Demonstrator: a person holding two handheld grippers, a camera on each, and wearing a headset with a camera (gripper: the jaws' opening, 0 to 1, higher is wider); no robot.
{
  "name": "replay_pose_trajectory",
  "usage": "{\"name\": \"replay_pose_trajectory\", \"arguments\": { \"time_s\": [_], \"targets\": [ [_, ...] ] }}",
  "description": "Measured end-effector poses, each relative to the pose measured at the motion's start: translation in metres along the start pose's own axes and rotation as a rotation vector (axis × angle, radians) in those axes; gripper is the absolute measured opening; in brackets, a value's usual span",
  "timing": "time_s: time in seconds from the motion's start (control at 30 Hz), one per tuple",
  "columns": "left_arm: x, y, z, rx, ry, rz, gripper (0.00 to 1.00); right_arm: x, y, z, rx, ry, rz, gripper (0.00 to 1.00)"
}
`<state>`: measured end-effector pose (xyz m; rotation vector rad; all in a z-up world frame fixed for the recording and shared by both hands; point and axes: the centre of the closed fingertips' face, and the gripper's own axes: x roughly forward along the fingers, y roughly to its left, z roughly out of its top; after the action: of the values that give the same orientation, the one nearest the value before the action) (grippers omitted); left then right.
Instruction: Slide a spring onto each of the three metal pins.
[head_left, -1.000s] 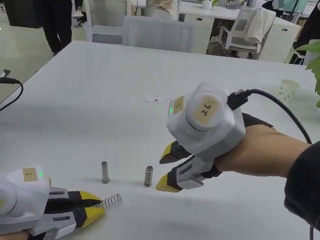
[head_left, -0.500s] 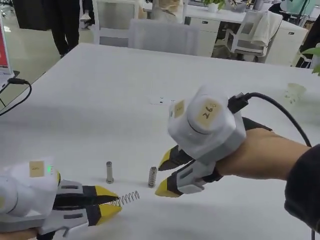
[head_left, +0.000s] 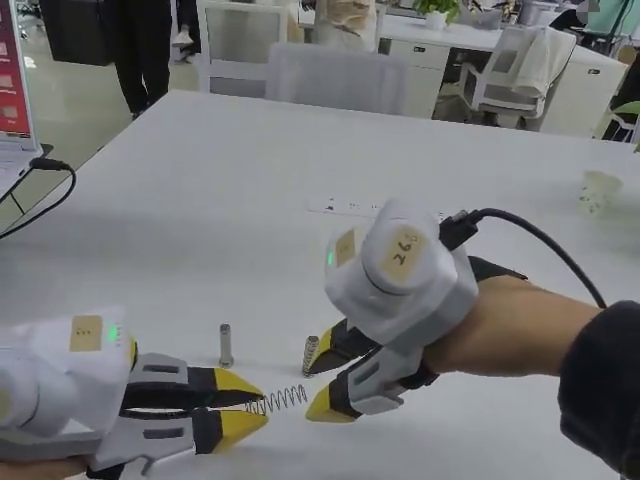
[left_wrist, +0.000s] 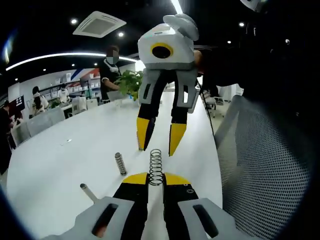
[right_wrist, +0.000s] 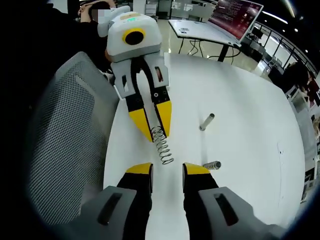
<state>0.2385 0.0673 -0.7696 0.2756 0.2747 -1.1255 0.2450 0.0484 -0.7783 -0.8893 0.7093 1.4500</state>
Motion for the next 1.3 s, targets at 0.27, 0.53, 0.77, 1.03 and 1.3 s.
{"name": "replay_pose_trajectory", "arguments": {
  "time_s": [0.27, 0.53, 0.77, 1.03, 1.3],
  "targets": [
    [0.002, -0.007, 0.006, 0.015, -0.008, -0.031, 0.02, 0.007, 0.008, -0.003, -0.006, 0.003, 0.033, 0.19],
    [0.005, -0.012, 0.009, 0.032, -0.008, -0.051, 0.02, 0.009, 0.014, -0.005, -0.017, 0.011, 0.049, 0.11],
    [0.005, -0.013, 0.007, 0.033, -0.004, -0.054, 0.02, 0.003, 0.014, 0.0, -0.016, -0.006, 0.04, 0.09],
    [0.007, -0.014, 0.003, 0.026, 0.004, -0.054, 0.02, -0.003, 0.018, 0.015, -0.011, -0.028, 0.041, 0.09],
    [0.009, -0.015, 0.001, 0.023, 0.008, -0.058, 0.02, -0.003, 0.022, 0.024, -0.038, -0.028, 0.049, 0.09]
  ]
}}
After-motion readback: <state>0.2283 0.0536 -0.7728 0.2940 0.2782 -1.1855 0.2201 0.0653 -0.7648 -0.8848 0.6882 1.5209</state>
